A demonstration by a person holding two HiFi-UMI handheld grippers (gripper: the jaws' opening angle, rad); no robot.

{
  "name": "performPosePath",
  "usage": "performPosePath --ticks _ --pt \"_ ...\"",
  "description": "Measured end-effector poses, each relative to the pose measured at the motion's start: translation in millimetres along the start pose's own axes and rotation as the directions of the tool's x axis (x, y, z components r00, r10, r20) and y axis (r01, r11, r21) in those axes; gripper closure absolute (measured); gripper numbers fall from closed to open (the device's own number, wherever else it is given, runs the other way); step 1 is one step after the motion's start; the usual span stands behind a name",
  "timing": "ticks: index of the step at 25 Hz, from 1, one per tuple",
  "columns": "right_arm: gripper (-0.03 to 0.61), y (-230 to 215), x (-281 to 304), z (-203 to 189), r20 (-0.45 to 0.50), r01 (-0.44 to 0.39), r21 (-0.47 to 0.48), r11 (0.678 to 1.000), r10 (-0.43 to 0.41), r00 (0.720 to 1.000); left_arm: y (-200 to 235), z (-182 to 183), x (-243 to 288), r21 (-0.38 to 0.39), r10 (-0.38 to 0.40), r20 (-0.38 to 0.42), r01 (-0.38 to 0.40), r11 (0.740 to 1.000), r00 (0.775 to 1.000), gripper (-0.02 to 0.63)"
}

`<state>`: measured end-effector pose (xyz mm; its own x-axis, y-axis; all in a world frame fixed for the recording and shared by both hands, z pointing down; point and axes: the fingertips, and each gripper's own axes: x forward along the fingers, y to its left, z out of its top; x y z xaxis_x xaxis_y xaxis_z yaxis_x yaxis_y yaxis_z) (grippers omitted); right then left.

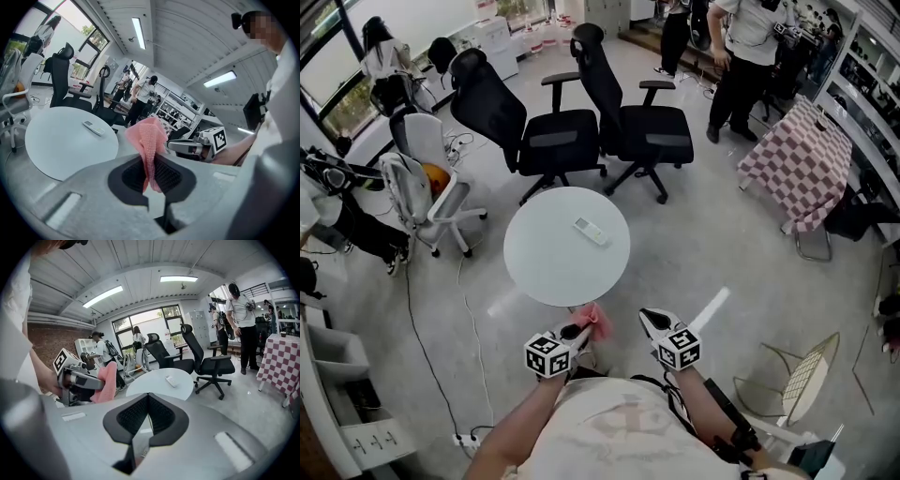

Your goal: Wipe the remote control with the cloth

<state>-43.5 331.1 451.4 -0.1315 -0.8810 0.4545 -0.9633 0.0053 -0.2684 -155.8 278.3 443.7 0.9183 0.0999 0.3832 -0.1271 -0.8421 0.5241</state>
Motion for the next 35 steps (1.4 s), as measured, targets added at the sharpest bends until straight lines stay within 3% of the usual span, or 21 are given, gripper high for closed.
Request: performPosePath --ticks 8,20,27,35 --pt "0.571 -13 58 44 -0.009 0.013 -0.01 1.0 -0.013 1.0 57 42 6 -0.002 -0.017 -0.017 0.017 1.0 1.0 0.595" --pt "0.571 -35 114 94 0.004 0.161 -0.027 0.987 -0.161 0.987 123 115 12 0.061 -0.101 -0.026 0.103 0.993 0.995 0.595" --pt "0.571 -44 139 93 -0.05 0.164 -0.023 0.986 -0.165 0.985 153 117 19 0.009 -0.092 -0.023 0.092 0.996 0.996 0.595" --pt "0.571 -67 170 77 -0.13 0.144 -0.032 0.989 -0.147 0.981 174 115 47 -0.023 -0.087 -0.089 0.085 0.996 0.992 0.595"
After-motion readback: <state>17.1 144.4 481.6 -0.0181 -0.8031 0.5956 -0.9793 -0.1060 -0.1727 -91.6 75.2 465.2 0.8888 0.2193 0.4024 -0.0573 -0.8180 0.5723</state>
